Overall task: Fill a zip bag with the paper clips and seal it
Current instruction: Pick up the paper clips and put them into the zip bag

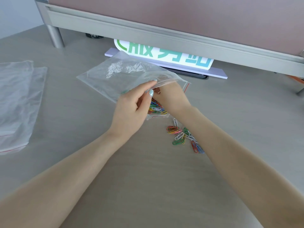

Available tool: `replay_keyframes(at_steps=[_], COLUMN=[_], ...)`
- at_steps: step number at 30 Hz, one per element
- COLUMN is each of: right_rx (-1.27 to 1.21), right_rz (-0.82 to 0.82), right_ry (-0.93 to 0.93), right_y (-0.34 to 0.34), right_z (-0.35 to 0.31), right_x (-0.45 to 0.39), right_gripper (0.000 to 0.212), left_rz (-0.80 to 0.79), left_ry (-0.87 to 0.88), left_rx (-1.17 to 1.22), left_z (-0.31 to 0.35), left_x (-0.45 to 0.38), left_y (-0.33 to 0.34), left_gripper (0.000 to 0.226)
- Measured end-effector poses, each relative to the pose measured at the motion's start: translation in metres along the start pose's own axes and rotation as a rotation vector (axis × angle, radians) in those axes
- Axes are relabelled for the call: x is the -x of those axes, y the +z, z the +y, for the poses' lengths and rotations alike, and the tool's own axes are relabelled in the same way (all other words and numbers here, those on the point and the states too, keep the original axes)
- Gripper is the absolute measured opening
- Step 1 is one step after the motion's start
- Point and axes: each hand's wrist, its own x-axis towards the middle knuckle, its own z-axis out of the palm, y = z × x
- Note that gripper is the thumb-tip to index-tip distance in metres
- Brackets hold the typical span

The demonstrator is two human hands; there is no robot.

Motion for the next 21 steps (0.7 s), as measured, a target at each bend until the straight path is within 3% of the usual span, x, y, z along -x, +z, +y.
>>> replay_keyframes(at_steps=[6, 10, 12, 21], right_rx=[-0.006, -0.124, -0.149, -0.182], right_rz=[-0.042, -0.003, -0.029, -0.177], right_ry=[0.021, -0.065, -0.079, 0.083], right_y=[0.000, -0.009, -0.016, -0.056], right_z=[0.000, 0.008, 0.014, 0.057], right_x=[0.000, 0.014, 0.026, 0.099], right_gripper=[0.017, 0.033, 0.026, 0.025], left_rz=[0.004, -0.005, -0.008, -0.026], left_ry=[0.016, 0.014, 0.008, -0.025], left_rx=[-0.009, -0.024, -0.021, -0.005], left_z=[0.001, 0.002, 0.003, 0.004], left_x=[0.000, -0.001, -0.001, 0.000], left_y=[-0.001, -0.001, -0.001, 0.000], left_gripper=[0.032, 0.032, 0.032, 0.033])
